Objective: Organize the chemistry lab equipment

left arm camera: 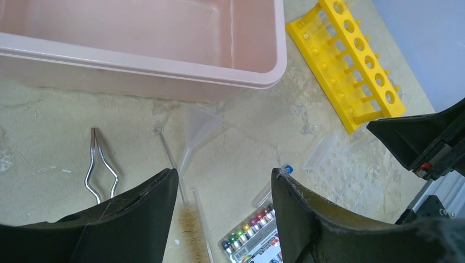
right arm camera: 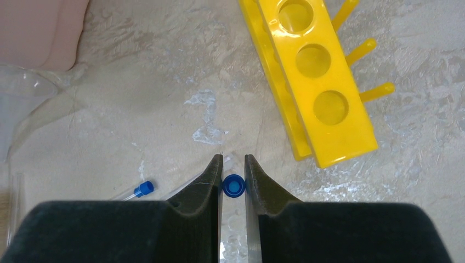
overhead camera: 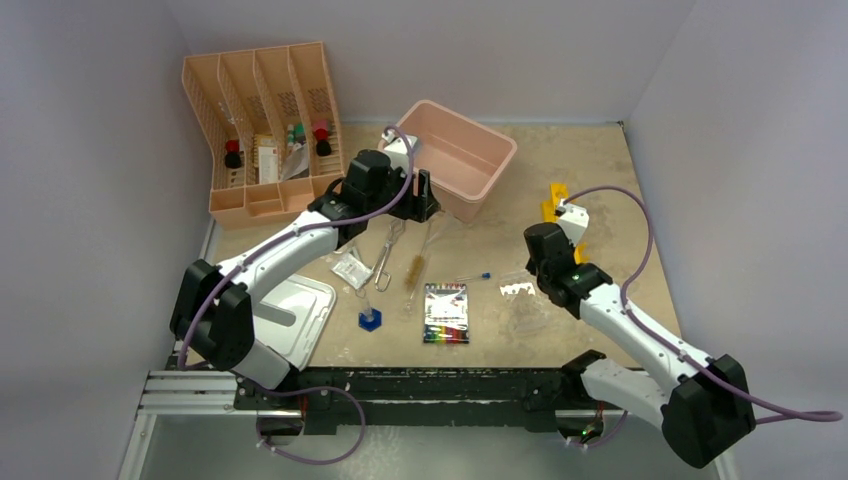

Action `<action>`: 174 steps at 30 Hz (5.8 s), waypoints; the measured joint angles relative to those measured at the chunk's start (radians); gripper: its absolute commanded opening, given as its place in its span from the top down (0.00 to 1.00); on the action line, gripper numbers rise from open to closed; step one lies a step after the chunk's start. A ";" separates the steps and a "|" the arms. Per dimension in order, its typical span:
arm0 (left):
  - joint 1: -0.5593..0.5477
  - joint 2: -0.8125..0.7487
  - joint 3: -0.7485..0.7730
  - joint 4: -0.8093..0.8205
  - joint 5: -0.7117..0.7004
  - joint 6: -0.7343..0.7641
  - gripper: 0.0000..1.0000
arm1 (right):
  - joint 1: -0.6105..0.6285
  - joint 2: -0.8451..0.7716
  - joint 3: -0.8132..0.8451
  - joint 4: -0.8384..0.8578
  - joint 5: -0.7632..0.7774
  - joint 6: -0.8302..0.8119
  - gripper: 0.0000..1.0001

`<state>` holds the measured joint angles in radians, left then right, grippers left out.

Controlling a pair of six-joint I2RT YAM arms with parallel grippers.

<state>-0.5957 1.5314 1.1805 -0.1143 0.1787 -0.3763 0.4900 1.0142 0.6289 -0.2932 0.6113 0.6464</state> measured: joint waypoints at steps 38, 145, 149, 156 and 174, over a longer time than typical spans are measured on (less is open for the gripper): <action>0.000 -0.008 -0.018 0.023 0.008 -0.024 0.37 | 0.002 0.015 -0.068 0.203 0.132 -0.078 0.86; -0.073 -0.226 -0.257 0.379 -0.300 -0.060 0.41 | 0.099 0.046 0.121 -0.122 -0.151 -0.098 0.88; -0.073 -0.225 -0.264 0.370 -0.299 -0.061 0.41 | 0.101 0.047 0.090 -0.079 -0.150 -0.085 0.88; -0.073 -0.225 -0.266 0.372 -0.300 -0.061 0.41 | 0.101 0.066 0.021 0.007 -0.148 -0.065 0.89; -0.073 -0.225 -0.279 0.375 -0.299 -0.062 0.41 | 0.101 0.152 -0.056 0.211 0.000 -0.024 0.88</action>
<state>-0.6685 1.3060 0.9012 0.2604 -0.1207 -0.4381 0.5915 1.1660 0.5732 -0.0822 0.6109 0.6228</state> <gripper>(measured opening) 0.584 0.186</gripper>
